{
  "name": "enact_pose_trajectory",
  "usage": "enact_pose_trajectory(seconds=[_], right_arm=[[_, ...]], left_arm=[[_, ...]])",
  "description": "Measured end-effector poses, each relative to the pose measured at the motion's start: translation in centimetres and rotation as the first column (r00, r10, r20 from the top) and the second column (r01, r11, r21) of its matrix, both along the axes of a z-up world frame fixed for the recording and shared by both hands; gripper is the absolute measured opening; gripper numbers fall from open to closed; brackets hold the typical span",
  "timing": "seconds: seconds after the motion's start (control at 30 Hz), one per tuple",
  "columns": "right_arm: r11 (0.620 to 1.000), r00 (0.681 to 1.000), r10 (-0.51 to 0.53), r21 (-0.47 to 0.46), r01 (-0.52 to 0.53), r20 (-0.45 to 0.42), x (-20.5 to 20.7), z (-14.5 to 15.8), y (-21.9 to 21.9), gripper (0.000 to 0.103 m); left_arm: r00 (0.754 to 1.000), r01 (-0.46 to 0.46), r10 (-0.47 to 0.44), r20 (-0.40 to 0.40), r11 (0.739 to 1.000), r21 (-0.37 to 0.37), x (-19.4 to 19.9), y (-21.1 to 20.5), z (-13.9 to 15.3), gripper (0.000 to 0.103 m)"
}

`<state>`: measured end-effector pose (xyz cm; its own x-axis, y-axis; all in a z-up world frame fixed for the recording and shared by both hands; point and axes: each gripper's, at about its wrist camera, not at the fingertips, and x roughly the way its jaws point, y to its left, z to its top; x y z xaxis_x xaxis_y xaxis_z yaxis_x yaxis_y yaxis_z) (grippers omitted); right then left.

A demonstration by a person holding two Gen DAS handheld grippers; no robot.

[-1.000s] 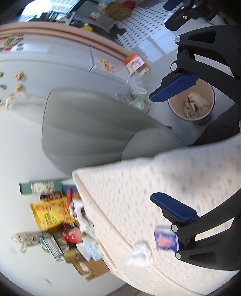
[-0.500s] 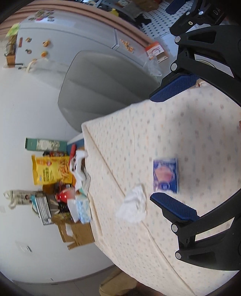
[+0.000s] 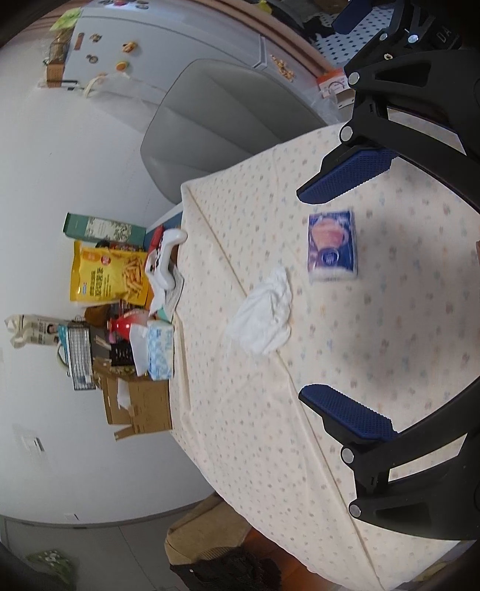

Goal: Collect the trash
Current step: 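Move both open tools from the bin back over the bed, then close the right tool on the blue-and-pink tissue pack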

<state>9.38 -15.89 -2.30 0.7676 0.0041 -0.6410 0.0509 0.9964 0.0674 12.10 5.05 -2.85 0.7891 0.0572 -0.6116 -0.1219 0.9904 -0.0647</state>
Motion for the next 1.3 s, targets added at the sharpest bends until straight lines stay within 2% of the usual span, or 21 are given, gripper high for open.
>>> enact_pose_trajectory(seconds=[0.57,0.83,1.17,1.27,1.3], right_arm=[[0.991,0.99,0.128,-0.025,-0.129,-0.057,3.4,-2.3,7.8,0.092],[0.989,0.983,0.142,-0.016,-0.145,-0.118,5.7,-4.2,9.3,0.078],[0.992,0.975,0.126,0.007,-0.127,-0.184,8.7,-6.2,9.8,0.067],[0.992,0.968,0.129,0.02,-0.128,-0.213,9.8,-7.1,9.7,0.059],[0.991,0.966,0.133,0.023,-0.131,-0.222,10.1,-7.4,9.7,0.049]], left_arm=[[0.991,-0.127,0.126,-0.044,0.992,-0.026,0.8,7.5,-2.5,0.097],[0.986,-0.148,0.145,-0.08,0.989,-0.031,2.0,9.3,-4.1,0.097],[0.986,-0.119,0.115,-0.123,0.993,-0.025,5.0,9.5,-5.1,0.097],[0.986,-0.106,0.104,-0.134,0.994,-0.015,6.1,9.3,-5.2,0.097],[0.986,-0.104,0.101,-0.136,0.995,-0.012,6.3,9.2,-5.2,0.097]])
